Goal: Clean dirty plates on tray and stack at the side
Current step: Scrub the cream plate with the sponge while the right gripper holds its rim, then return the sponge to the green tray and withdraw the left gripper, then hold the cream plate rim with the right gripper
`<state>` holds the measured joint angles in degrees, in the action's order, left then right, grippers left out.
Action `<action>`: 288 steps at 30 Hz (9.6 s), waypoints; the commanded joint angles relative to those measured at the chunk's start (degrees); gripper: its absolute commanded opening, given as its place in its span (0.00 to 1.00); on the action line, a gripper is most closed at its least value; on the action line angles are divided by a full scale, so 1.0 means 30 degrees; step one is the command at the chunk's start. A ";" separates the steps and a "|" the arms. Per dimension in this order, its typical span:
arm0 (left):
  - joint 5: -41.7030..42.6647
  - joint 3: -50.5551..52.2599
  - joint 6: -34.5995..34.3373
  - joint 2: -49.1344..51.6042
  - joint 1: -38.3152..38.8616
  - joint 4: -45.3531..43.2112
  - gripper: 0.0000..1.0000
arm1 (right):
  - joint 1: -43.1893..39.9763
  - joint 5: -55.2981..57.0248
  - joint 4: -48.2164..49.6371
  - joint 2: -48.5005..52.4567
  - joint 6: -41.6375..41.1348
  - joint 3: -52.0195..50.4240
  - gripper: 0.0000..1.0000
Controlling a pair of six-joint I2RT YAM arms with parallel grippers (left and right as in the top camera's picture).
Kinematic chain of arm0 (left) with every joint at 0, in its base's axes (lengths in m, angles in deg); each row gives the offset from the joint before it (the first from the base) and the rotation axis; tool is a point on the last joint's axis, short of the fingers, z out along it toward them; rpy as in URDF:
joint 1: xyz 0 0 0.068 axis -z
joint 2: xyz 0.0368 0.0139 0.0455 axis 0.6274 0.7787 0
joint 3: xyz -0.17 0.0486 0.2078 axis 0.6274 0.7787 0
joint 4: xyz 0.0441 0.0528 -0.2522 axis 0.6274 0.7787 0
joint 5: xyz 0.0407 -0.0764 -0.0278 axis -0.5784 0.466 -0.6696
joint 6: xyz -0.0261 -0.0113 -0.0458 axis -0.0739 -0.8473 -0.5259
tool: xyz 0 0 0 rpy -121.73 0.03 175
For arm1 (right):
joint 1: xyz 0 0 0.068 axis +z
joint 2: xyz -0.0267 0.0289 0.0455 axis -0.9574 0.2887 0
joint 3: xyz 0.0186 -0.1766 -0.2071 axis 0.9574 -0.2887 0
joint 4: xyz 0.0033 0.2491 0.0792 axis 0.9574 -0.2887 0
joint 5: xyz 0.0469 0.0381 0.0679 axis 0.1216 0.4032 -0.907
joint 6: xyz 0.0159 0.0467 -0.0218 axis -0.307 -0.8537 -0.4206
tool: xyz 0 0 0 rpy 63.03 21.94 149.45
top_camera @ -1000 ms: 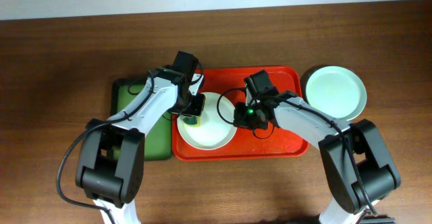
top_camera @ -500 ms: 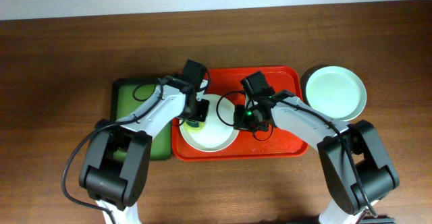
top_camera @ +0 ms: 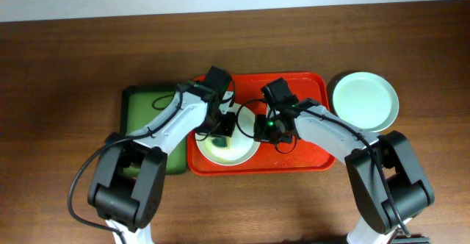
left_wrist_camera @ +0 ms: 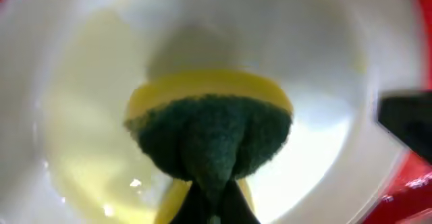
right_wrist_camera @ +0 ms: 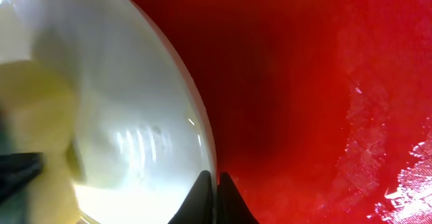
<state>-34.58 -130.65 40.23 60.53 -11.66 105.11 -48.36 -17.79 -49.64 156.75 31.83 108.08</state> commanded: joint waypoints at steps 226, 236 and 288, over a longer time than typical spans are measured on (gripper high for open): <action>-0.3373 -0.3519 -0.1035 -0.7526 -1.1038 0.3220 0.99 | -0.0022 0.1370 -0.4328 -0.1115 0.1698 0.1749 0.89; -0.3373 -0.3519 -0.1035 -0.7526 -1.1038 0.3220 0.99 | -0.0022 0.1756 -0.2732 -0.1107 0.1690 0.0561 0.88; -0.3373 -0.3519 -0.1035 -0.7526 -1.1038 0.3220 0.99 | 0.0976 0.2594 -0.1100 0.0087 0.0539 0.0393 0.13</action>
<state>-44.89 -140.53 37.65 38.52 -44.62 114.69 -45.69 -10.86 -53.05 156.22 33.36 109.87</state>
